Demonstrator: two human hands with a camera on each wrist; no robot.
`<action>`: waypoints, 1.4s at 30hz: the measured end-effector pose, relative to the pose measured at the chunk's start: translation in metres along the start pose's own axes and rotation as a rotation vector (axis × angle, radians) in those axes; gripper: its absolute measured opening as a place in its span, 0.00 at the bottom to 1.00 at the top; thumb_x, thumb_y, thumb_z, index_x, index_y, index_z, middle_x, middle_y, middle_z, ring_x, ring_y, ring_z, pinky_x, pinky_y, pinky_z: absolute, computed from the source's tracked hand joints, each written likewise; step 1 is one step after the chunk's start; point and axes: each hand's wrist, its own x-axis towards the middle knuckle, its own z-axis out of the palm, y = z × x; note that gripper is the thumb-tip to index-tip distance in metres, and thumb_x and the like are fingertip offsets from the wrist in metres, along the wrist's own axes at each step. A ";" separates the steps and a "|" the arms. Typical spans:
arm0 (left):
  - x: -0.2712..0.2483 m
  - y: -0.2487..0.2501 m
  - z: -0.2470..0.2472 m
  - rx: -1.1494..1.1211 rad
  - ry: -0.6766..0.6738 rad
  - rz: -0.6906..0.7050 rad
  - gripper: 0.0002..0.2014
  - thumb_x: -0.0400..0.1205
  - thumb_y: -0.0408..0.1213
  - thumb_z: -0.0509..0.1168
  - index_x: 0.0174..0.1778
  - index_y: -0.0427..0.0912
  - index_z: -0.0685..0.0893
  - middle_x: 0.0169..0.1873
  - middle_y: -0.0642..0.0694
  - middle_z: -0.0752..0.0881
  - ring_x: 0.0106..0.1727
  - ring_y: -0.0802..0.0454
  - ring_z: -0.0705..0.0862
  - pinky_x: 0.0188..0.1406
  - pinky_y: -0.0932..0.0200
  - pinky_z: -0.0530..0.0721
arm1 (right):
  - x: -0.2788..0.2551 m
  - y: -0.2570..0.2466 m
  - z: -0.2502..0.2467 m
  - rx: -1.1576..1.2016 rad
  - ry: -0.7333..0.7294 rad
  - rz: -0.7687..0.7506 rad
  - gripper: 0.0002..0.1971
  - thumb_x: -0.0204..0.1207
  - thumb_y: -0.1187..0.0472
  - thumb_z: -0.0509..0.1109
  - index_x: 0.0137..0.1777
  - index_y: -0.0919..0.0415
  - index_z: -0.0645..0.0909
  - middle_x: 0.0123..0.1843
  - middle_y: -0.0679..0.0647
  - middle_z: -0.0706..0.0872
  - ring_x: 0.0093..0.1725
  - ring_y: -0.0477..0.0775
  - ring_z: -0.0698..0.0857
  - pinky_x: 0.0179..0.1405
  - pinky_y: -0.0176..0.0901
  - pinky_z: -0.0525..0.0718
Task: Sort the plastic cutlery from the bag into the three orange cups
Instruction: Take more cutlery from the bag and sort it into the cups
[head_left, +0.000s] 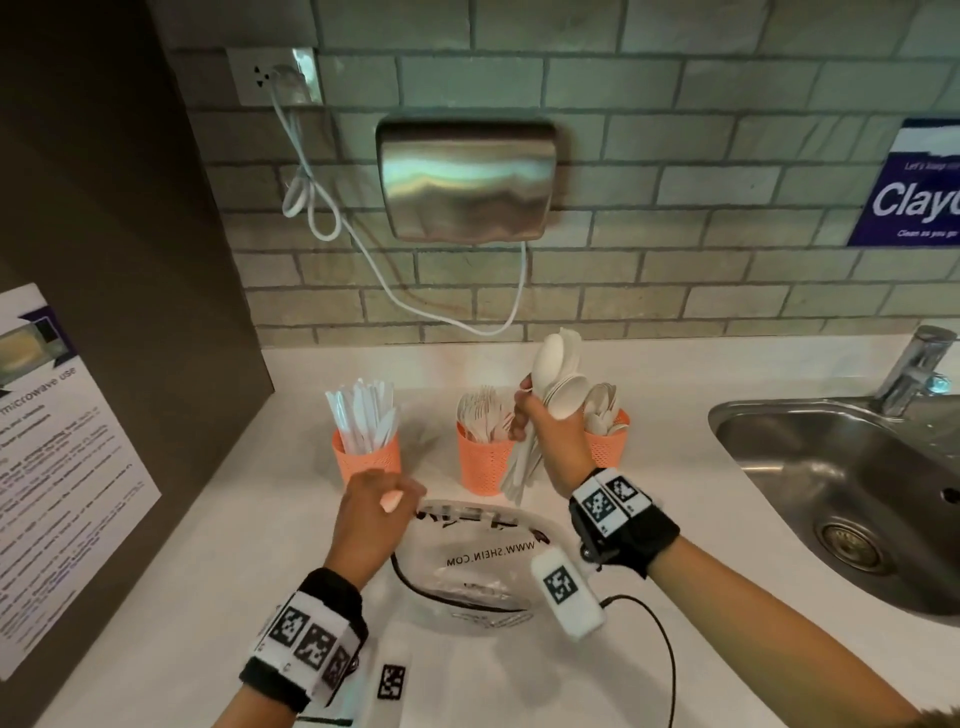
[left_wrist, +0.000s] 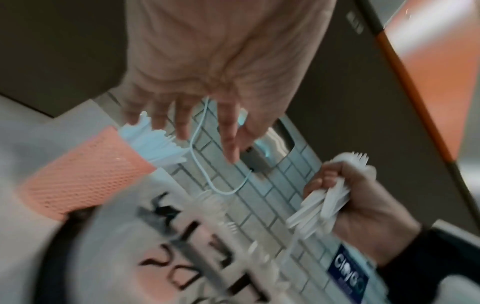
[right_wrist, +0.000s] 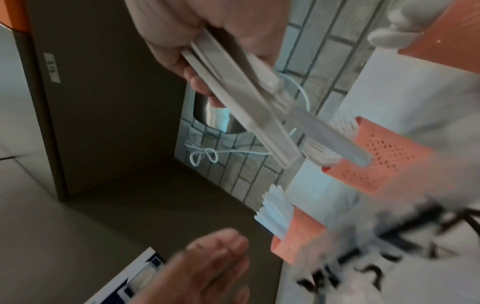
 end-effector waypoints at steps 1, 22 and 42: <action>-0.001 0.013 -0.003 -0.147 0.067 0.006 0.08 0.81 0.33 0.64 0.39 0.45 0.87 0.45 0.53 0.85 0.52 0.57 0.80 0.55 0.66 0.74 | 0.004 -0.004 0.000 0.039 0.011 0.002 0.11 0.78 0.74 0.60 0.39 0.58 0.74 0.21 0.49 0.74 0.18 0.44 0.73 0.23 0.37 0.77; 0.003 0.076 0.061 -1.449 -0.371 -0.856 0.21 0.88 0.41 0.47 0.57 0.26 0.75 0.45 0.31 0.82 0.44 0.40 0.80 0.30 0.48 0.88 | -0.021 -0.001 0.023 -0.161 0.071 -0.048 0.12 0.72 0.75 0.66 0.29 0.64 0.78 0.14 0.47 0.77 0.18 0.42 0.77 0.24 0.32 0.79; 0.007 0.086 0.057 -1.365 -0.402 -0.883 0.19 0.87 0.45 0.50 0.61 0.32 0.74 0.32 0.33 0.85 0.37 0.38 0.83 0.24 0.47 0.88 | -0.005 0.011 0.023 -0.035 0.238 0.036 0.14 0.75 0.62 0.71 0.30 0.66 0.76 0.18 0.50 0.78 0.18 0.44 0.78 0.21 0.32 0.78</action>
